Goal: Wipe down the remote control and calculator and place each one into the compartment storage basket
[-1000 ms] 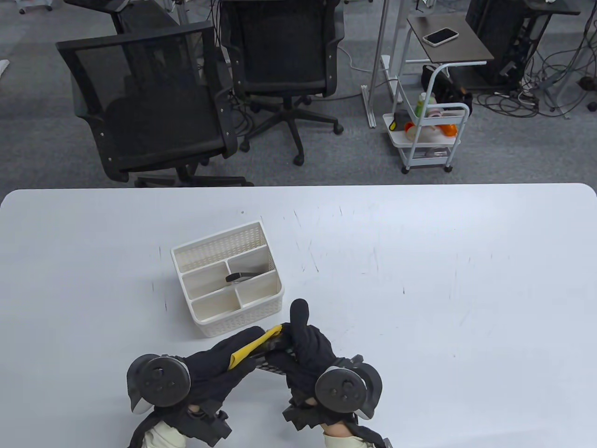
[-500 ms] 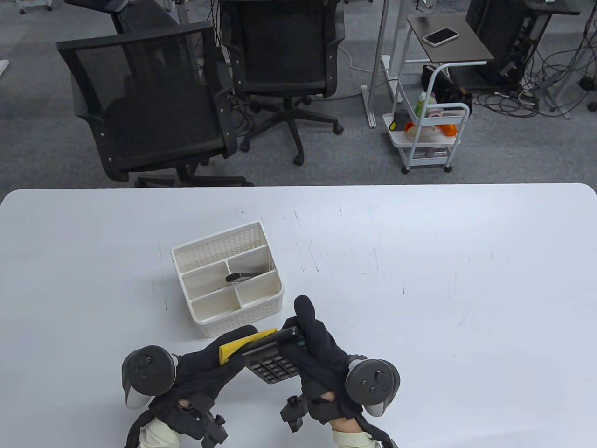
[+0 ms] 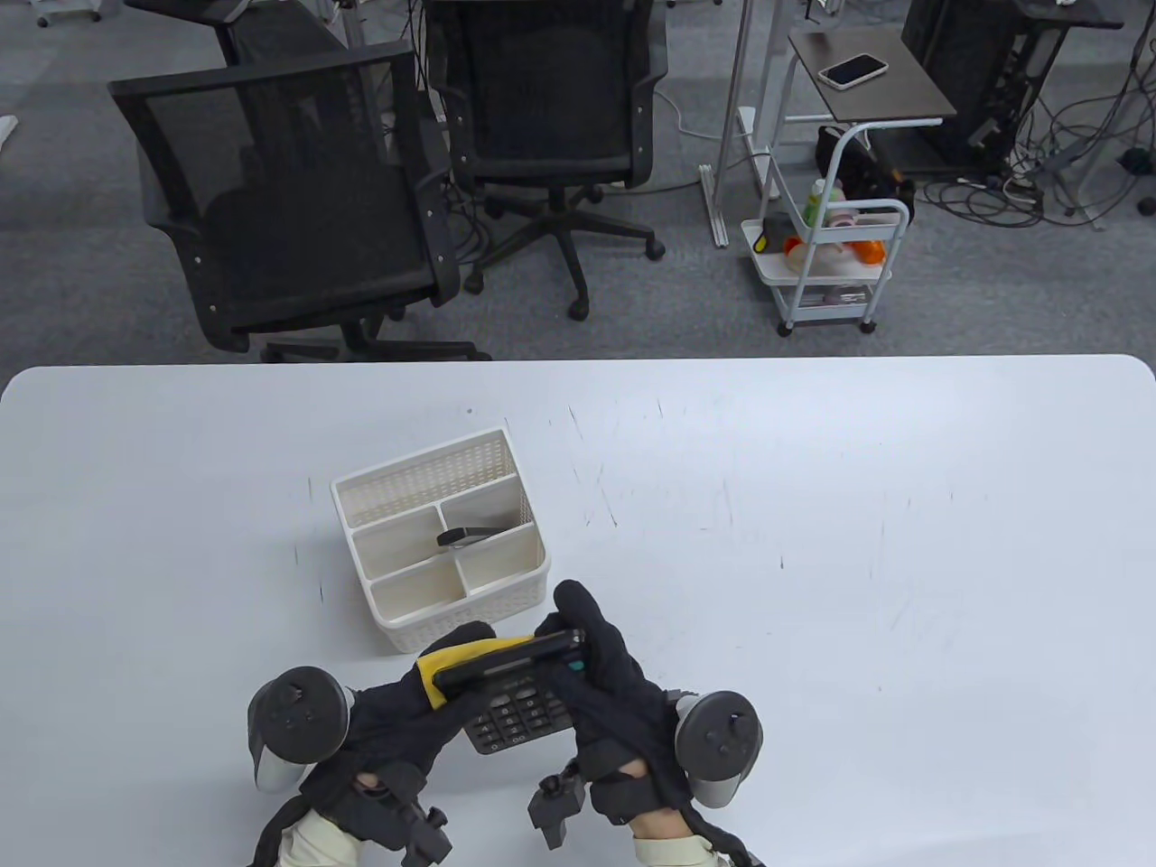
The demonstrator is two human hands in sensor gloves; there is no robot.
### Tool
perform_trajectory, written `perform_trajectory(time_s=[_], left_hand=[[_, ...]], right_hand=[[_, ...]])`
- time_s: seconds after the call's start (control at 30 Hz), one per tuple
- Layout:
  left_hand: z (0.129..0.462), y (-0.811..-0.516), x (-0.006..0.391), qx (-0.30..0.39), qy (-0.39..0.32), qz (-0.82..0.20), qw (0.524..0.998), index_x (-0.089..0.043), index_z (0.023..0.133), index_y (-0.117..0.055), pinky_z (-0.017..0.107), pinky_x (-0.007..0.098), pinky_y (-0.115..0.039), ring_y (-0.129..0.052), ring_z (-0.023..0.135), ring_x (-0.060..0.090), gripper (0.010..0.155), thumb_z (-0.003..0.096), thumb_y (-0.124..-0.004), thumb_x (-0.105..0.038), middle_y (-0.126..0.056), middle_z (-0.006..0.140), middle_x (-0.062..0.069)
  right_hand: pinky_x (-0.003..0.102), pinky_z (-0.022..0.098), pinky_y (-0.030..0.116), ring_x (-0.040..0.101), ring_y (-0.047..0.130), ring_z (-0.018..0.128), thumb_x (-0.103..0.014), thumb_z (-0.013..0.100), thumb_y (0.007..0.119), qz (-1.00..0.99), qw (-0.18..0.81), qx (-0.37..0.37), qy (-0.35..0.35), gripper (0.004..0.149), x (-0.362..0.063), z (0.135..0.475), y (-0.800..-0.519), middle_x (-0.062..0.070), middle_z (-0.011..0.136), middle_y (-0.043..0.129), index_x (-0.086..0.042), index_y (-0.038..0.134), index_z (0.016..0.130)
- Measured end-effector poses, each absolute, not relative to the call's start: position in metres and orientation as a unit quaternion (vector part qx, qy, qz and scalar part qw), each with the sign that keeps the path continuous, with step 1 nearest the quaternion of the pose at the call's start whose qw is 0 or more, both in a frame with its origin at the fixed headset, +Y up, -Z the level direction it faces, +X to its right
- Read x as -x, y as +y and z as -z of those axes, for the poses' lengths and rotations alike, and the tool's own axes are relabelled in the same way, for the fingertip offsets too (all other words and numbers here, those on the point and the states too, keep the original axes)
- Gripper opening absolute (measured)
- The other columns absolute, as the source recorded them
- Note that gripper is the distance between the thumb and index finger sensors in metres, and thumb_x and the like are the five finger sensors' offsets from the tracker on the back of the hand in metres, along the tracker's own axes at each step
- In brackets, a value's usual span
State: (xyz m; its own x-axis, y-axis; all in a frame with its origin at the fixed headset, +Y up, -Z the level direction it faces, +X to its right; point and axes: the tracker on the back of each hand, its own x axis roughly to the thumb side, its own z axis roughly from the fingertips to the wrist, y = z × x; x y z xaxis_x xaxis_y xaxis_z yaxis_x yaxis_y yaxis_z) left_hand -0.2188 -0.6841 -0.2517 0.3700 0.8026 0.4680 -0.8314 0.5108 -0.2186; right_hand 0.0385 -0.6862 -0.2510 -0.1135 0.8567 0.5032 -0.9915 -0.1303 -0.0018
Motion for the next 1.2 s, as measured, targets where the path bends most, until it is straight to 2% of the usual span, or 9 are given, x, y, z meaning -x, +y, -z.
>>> perform_trajectory(time_s=[0.2,0.37,0.5,0.57,0.63,0.87,1.03,1.2], left_hand=[[0.243,-0.664,0.225,-0.089,-0.254,-0.418,0.868,-0.018,0.106,-0.057,0.05,0.049,-0.089,-0.104,0.072,0.031,0.063,0.0488,-0.073,-0.038,-0.089,0.091,0.009],[0.235,-0.652,0.233,-0.137,-0.232,-0.357,0.894,-0.017,0.105,-0.058,0.048,0.048,-0.09,-0.105,0.07,0.031,0.063,0.048,-0.073,-0.038,-0.09,0.09,0.009],[0.237,-0.654,0.241,-0.137,-0.225,-0.346,0.9,-0.016,0.105,-0.059,0.047,0.048,-0.09,-0.105,0.069,0.031,0.063,0.048,-0.074,-0.038,-0.091,0.089,0.01],[0.239,-0.656,0.245,-0.136,-0.226,-0.361,0.895,-0.016,0.106,-0.058,0.047,0.046,-0.091,-0.106,0.068,0.03,0.064,0.0487,-0.073,-0.04,-0.091,0.09,0.009],[0.241,-0.656,0.246,-0.124,-0.23,-0.395,0.881,-0.015,0.107,-0.055,0.048,0.048,-0.089,-0.104,0.07,0.032,0.065,0.0498,-0.072,-0.04,-0.089,0.092,0.011],[0.24,-0.653,0.261,-0.145,-0.225,-0.443,0.856,-0.016,0.11,-0.051,0.053,0.05,-0.087,-0.099,0.078,0.036,0.062,0.0541,-0.065,-0.039,-0.083,0.1,0.014],[0.243,-0.657,0.282,-0.172,-0.176,-0.487,0.838,-0.022,0.107,-0.062,0.054,0.051,-0.086,-0.095,0.083,0.038,0.054,0.0552,-0.062,-0.038,-0.086,0.099,0.012],[0.243,-0.661,0.306,-0.217,-0.107,-0.5,0.832,-0.024,0.103,-0.068,0.052,0.05,-0.087,-0.1,0.076,0.036,0.05,0.0551,-0.062,-0.038,-0.088,0.096,0.012]], right_hand=[[0.073,0.059,0.058,0.044,0.078,0.085,-0.025,0.049,0.087,-0.803,0.498,-0.219,-0.244,0.062,-0.042,0.244,-0.656,0.017,0.101,0.07,-0.009,0.066,0.105],[0.064,0.059,0.067,0.038,0.089,0.074,-0.024,0.049,0.088,-0.857,0.373,-0.234,-0.266,0.053,-0.033,0.241,-0.627,0.013,0.092,0.082,-0.011,0.077,0.099],[0.057,0.055,0.073,0.033,0.095,0.064,-0.028,0.046,0.089,-0.896,0.248,-0.253,-0.267,0.049,-0.02,0.245,-0.613,0.01,0.086,0.089,-0.015,0.084,0.093],[0.053,0.053,0.076,0.029,0.098,0.057,-0.03,0.044,0.088,-0.896,0.225,-0.257,-0.283,0.046,-0.017,0.25,-0.607,0.008,0.082,0.092,-0.017,0.088,0.088],[0.051,0.051,0.079,0.023,0.099,0.051,-0.028,0.042,0.087,-0.891,0.254,-0.254,-0.277,0.046,-0.015,0.255,-0.603,0.008,0.081,0.092,-0.016,0.089,0.086],[0.05,0.05,0.079,0.023,0.1,0.049,-0.026,0.039,0.086,-0.884,0.258,-0.253,-0.297,0.046,-0.011,0.273,-0.578,0.007,0.081,0.092,-0.018,0.089,0.084],[0.05,0.049,0.08,0.023,0.101,0.048,-0.026,0.039,0.086,-0.87,0.276,-0.239,-0.332,0.046,-0.01,0.283,-0.55,0.007,0.08,0.092,-0.017,0.089,0.084],[0.049,0.049,0.081,0.023,0.102,0.049,-0.027,0.04,0.087,-0.857,0.266,-0.208,-0.39,0.045,-0.004,0.297,-0.53,0.008,0.081,0.091,-0.017,0.089,0.084]])
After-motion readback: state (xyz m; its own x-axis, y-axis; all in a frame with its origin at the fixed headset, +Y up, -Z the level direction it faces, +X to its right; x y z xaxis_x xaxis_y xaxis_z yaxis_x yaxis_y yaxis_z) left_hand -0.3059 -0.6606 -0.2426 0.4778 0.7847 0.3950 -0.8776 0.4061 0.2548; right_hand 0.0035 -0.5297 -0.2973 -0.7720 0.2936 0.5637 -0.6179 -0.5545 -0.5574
